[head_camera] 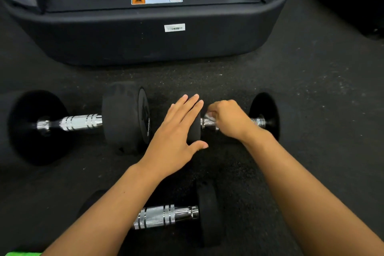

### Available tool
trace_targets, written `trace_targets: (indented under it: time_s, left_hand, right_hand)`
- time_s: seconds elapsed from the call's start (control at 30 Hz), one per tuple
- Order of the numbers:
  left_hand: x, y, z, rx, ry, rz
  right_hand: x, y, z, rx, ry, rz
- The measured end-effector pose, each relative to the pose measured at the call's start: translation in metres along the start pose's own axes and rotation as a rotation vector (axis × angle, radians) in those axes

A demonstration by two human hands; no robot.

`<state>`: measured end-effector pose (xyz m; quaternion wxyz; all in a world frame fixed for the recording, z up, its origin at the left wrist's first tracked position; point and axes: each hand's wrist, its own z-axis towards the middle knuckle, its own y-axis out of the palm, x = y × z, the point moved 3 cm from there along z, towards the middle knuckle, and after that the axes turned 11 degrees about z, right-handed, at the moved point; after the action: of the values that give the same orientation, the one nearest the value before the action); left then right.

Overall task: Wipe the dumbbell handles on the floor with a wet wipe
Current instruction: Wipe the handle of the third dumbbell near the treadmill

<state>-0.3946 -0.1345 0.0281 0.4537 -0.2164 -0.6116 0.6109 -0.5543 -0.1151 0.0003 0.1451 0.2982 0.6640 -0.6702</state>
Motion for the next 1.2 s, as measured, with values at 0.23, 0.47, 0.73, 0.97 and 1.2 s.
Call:
trace_targets:
  time_s: [0.23, 0.47, 0.73, 0.97, 1.2]
  left_hand:
    - [0.001, 0.000, 0.000, 0.007, -0.006, -0.002]
    - [0.000, 0.000, -0.002, 0.000, -0.003, 0.002]
    - [0.001, 0.000, -0.002, 0.008, -0.007, -0.011]
    - [-0.001, 0.000, 0.000, 0.021, -0.009, -0.010]
    - [-0.002, 0.000, 0.002, 0.026, -0.008, -0.024]
  right_hand:
    - [-0.001, -0.001, -0.016, 0.165, -0.144, 0.048]
    - [0.004, 0.001, -0.015, 0.119, -0.092, 0.065]
    - [0.001, -0.007, -0.005, -0.039, 0.024, 0.018]
    - [-0.008, -0.007, 0.012, -0.195, 0.066, 0.036]
    - [-0.011, -0.001, -0.004, -0.050, -0.099, -0.052]
